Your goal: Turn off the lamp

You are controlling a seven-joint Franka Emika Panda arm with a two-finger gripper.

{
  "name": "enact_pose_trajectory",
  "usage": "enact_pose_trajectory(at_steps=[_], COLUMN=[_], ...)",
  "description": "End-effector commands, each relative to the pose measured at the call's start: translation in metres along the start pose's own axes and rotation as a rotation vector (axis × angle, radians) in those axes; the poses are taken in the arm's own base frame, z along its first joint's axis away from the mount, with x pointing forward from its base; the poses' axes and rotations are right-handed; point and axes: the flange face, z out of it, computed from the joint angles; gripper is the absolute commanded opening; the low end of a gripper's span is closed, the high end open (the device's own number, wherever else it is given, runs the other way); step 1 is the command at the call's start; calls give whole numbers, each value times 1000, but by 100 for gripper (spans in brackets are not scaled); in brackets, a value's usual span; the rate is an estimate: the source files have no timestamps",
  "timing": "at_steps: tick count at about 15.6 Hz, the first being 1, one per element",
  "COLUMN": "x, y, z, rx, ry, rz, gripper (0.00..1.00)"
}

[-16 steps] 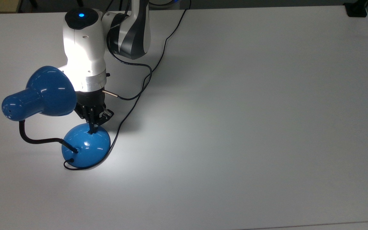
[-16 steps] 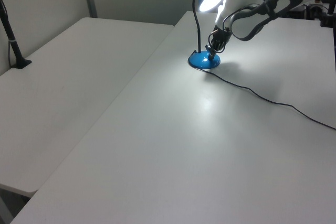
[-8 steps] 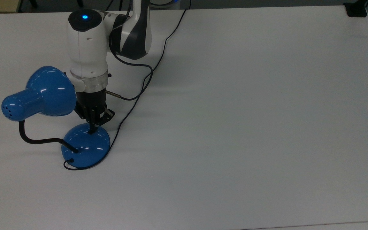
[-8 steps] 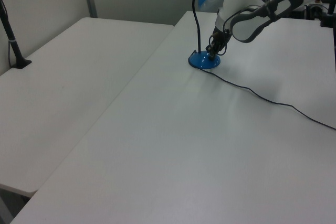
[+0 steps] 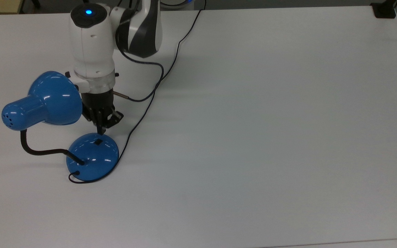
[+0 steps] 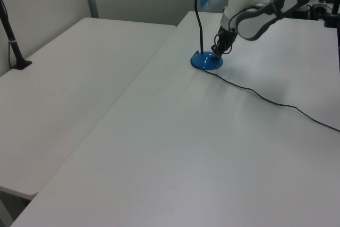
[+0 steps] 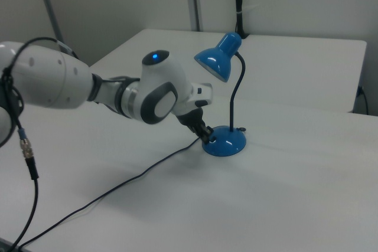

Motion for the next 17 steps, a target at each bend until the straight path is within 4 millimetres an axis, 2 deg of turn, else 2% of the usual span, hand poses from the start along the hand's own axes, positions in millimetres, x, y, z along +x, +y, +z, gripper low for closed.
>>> enact_pose_trajectory(at_steps=[1,2,3,4,7,8,10,13,15,17], x=[-19,-23,-28,-33,-51,-53,-51,-42,-42,-41], y=[-3,-11,-18,-21,-46,-53,-63,-63,-60,-56], z=[-65,-78,-97,-108,-147,-165,-191,-225,-235,-235], rx=[-9,-3,2,1,2,6,4,9,28,78], ry=[-129,-152,-191,-222,-314,-320,-345,-375,-380,-393], rz=[0,-9,-19,-26,-79,-94,-116,-132,-212,-295], gripper=[0,0,4,12,60,100,100,100,100,100])
